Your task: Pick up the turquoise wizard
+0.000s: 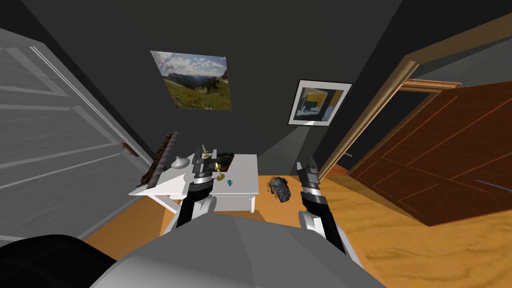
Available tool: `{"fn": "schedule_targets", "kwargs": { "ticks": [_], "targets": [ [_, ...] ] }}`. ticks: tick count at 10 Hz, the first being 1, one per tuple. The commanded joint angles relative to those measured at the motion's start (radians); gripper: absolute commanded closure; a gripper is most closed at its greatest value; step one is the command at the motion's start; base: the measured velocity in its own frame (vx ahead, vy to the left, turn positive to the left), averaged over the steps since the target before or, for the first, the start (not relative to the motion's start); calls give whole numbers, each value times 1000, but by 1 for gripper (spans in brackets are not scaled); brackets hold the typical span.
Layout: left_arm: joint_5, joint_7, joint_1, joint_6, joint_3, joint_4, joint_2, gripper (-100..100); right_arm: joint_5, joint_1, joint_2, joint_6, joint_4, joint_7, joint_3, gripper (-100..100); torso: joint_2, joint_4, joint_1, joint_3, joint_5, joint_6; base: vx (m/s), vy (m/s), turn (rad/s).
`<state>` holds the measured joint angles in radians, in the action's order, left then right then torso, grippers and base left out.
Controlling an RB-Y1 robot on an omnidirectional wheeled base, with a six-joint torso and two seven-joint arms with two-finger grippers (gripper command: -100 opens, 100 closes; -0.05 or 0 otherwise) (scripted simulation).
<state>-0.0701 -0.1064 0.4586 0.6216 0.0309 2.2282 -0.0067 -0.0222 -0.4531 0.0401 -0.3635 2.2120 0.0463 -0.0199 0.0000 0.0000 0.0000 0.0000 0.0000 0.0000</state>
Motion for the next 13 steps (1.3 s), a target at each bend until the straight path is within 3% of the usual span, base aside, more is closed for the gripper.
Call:
{"fn": "schedule_targets", "kwargs": {
  "ticks": [1, 6, 13],
  "targets": [
    [-1, -3, -12, -28, 11, -28, 39, -100, 0, 0, 0, 0, 0, 0, 0, 0, 0, 0, 0, 0, 0, 0, -15, -1, -103],
    [-8, -18, -50, -117, 30, -121, 107, -100, 0, 0, 0, 0, 0, 0, 0, 0, 2, 0, 1, 1, 0, 0, -27, 4, -73],
    [-31, -57, -132, -298, 34, -314, 167, -100, 0, 0, 0, 0, 0, 0, 0, 0, 2, 0, 0, 1, 0, 0, -33, 4, -64]
  ]
}}
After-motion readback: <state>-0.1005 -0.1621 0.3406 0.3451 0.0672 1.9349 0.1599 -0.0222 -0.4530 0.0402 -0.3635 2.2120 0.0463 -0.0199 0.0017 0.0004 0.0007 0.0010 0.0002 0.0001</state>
